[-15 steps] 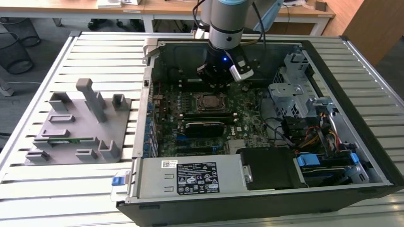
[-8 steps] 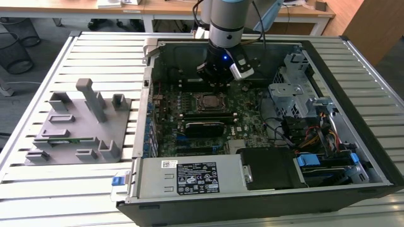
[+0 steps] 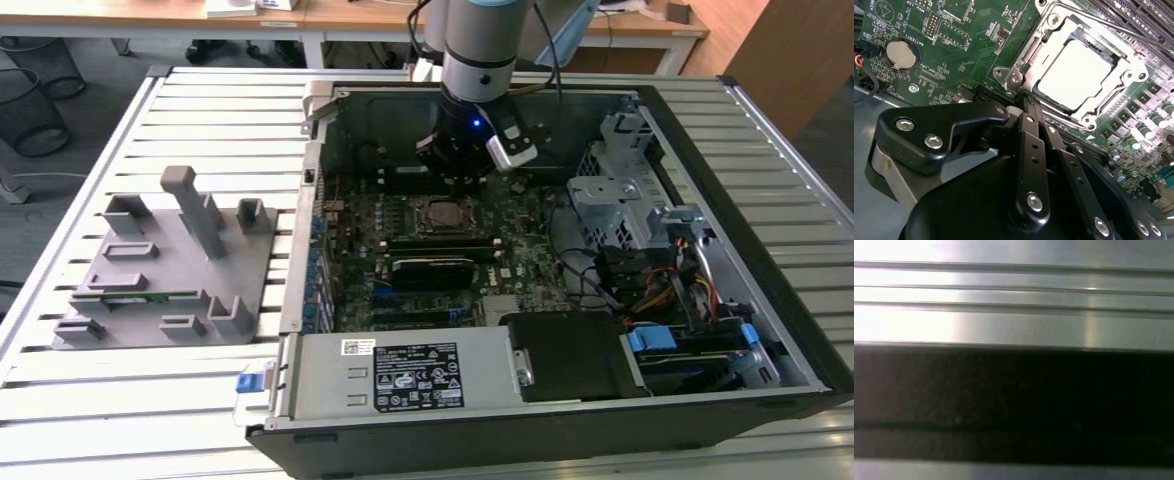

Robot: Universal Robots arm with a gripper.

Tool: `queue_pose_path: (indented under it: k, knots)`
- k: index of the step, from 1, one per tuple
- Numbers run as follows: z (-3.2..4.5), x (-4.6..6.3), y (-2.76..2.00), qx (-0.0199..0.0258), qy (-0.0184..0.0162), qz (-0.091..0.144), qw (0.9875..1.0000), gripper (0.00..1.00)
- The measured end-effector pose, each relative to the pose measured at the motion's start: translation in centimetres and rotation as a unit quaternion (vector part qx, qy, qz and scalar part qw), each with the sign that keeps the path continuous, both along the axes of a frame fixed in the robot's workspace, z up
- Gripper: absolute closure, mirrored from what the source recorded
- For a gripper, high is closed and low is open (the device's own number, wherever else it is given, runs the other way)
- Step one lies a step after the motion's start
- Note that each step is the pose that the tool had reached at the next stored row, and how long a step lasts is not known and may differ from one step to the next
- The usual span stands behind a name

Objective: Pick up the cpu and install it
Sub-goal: 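Install the first cpu locking lever, then install the second cpu locking lever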

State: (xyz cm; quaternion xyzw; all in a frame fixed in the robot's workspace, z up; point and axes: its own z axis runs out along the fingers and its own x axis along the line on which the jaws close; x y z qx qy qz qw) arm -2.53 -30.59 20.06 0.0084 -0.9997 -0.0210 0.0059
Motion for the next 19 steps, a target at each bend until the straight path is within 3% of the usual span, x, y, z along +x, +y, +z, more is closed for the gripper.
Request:
queue_pose_path:
  k: [10,19]
  knots:
    - [0.19,0.0,-0.01,-0.0016,0.0,0.0,1.0,0.89]
    - [0.4,0.0,-0.01,-0.0066,0.0,0.0,1.0,0.89]
